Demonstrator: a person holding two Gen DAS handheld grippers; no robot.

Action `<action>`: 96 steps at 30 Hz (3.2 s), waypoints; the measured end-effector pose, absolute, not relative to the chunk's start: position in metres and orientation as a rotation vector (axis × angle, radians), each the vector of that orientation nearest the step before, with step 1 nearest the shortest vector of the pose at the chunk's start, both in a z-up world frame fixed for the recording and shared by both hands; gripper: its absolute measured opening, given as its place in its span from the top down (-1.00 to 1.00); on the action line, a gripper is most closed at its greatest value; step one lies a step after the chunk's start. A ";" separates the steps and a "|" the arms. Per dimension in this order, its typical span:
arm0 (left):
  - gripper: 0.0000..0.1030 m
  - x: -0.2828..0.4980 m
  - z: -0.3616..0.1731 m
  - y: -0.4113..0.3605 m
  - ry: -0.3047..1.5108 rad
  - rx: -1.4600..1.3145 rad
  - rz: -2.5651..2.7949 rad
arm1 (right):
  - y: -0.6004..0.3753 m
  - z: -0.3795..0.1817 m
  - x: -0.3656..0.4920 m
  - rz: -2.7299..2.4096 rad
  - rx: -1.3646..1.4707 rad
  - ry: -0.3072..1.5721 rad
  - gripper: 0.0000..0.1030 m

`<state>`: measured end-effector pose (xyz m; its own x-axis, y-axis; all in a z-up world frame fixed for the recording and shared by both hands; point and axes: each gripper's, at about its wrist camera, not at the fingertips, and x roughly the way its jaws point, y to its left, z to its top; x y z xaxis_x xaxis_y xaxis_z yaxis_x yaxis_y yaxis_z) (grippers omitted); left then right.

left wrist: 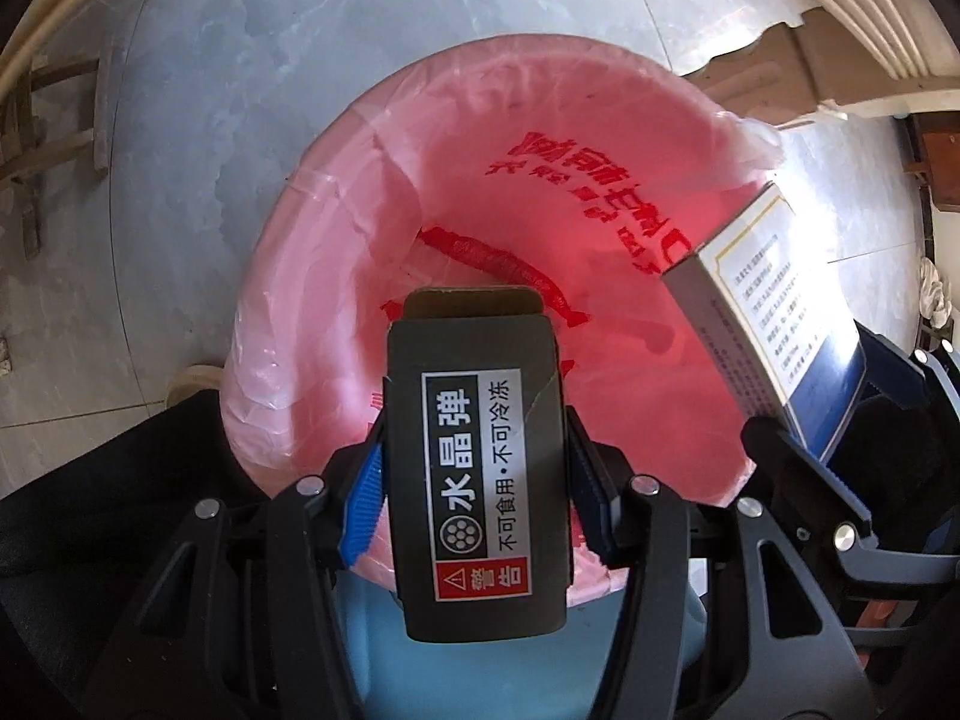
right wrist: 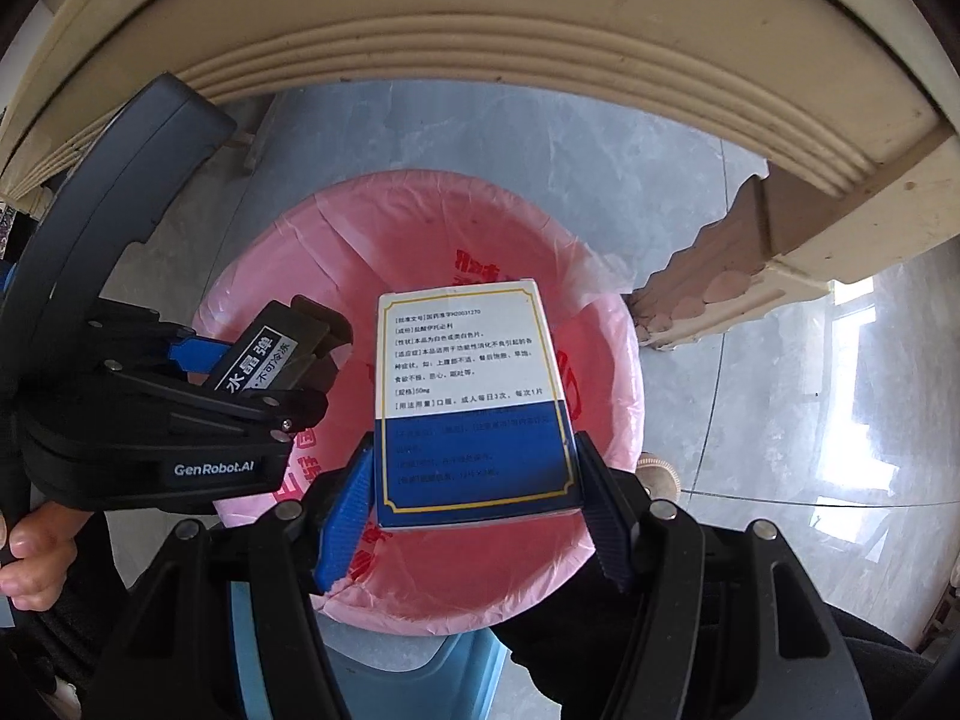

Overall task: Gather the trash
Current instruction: 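Lower both boxes over the pink bin and open both tools, then withdraw both tools from the bin back toward the table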

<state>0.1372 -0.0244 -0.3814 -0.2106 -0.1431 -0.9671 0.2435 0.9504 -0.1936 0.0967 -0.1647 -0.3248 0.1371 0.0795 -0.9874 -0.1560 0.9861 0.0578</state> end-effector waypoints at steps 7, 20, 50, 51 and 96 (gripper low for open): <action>-0.04 0.140 -0.384 -0.024 1.753 0.066 -0.348 | -0.161 -0.332 0.101 0.184 -0.061 1.442 -0.21; -0.39 0.141 -0.380 -0.024 1.719 0.101 -0.323 | -0.158 -0.332 0.101 0.181 -0.082 1.440 -0.44; -0.56 0.095 -0.235 0.020 1.477 0.208 -0.316 | -0.170 -0.201 0.057 0.295 0.046 1.181 -0.61; -0.56 0.093 -0.210 0.026 1.451 0.209 -0.329 | -0.172 -0.180 0.055 0.312 0.045 1.148 -0.66; -0.82 0.257 -0.023 -0.007 1.195 0.789 -0.584 | -0.159 0.045 0.272 0.452 -0.155 0.915 -0.86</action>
